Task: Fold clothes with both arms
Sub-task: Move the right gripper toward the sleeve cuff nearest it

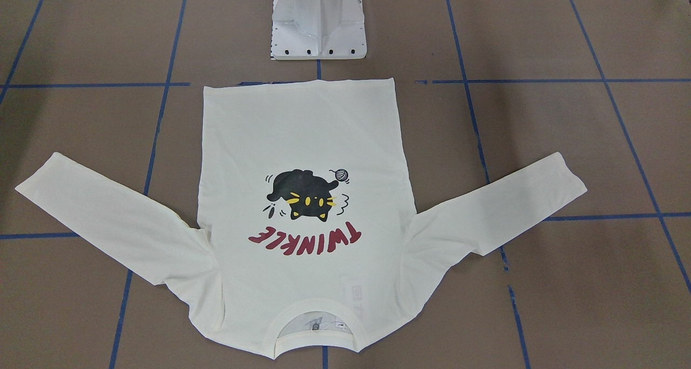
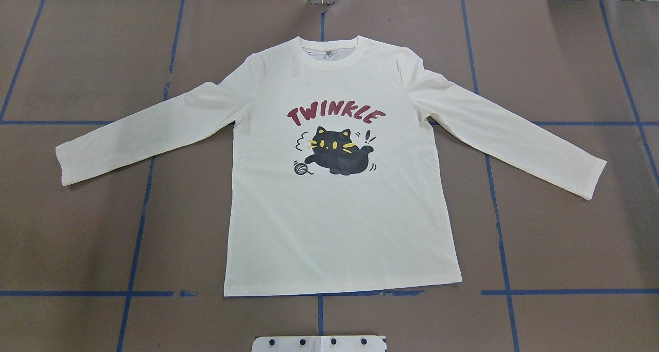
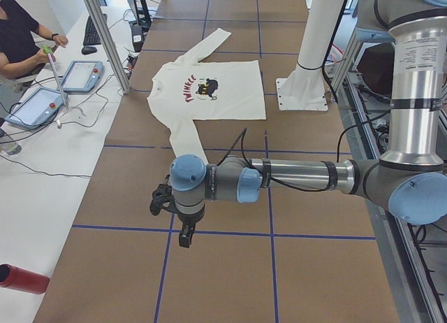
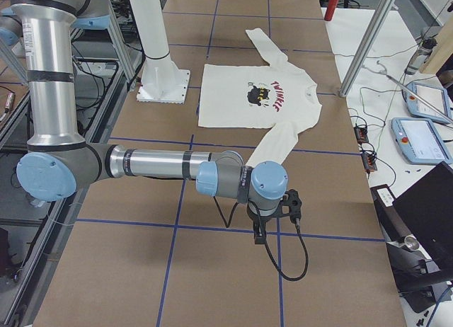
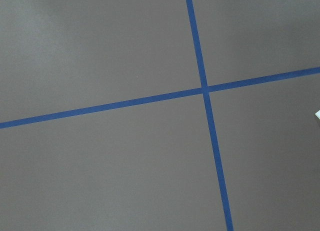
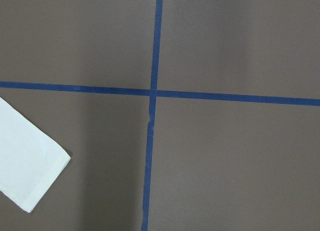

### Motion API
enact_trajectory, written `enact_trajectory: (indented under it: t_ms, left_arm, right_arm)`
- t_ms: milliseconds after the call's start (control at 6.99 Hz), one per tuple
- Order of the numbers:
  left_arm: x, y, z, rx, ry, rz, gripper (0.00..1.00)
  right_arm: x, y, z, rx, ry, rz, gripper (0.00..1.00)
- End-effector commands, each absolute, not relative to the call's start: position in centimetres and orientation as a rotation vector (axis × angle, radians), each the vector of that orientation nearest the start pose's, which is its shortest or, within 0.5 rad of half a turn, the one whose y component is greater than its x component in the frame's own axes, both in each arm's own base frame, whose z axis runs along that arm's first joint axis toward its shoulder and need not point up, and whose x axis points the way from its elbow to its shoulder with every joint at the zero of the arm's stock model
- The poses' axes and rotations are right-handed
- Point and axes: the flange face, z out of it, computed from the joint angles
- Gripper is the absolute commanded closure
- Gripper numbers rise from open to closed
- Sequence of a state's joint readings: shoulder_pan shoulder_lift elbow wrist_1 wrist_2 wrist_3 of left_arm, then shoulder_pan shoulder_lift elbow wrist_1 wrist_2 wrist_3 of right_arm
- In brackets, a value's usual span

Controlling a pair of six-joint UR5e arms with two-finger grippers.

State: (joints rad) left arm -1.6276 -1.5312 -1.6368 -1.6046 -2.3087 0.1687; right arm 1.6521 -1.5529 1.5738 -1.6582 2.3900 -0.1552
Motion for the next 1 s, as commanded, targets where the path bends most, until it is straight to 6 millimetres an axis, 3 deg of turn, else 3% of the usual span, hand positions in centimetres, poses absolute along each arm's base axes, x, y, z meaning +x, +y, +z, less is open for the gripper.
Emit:
enact_trajectory:
  t_ms: [0, 143, 286, 429, 573, 716, 859]
  left_arm:
    - [-9.3, -47.5, 64.4, 0.141, 0.727, 0.129, 0.00]
    - [-9.4, -47.7, 63.8, 0.153, 0.725, 0.134, 0.00]
    - [-9.3, -48.6, 61.9, 0.206, 0.724, 0.155, 0.00]
    - [-9.2, -49.3, 59.5, 0.265, 0.740, 0.183, 0.00]
    - [-8.8, -49.9, 57.8, 0.366, 0.766, 0.232, 0.00]
    - [-8.3, -49.7, 57.9, 0.436, 0.762, 0.266, 0.00]
    - [-6.9, -49.7, 59.5, 0.374, 0.813, 0.219, 0.00]
  right_arm:
    - [10.1, -49.0, 65.1, 0.040, -0.820, -0.045, 0.00]
    - [9.9, -49.2, 64.7, 0.047, -0.818, -0.050, 0.00]
    - [9.6, -50.4, 63.3, 0.091, -0.813, -0.080, 0.00]
    - [8.3, -50.9, 63.5, 0.102, -0.814, -0.076, 0.00]
    - [6.8, -51.7, 61.6, 0.153, -0.840, -0.092, 0.00]
    - [5.9, -52.2, 60.4, 0.152, -0.870, -0.072, 0.00]
    - [3.0, -51.1, 60.5, 0.124, -0.915, -0.055, 0.00]
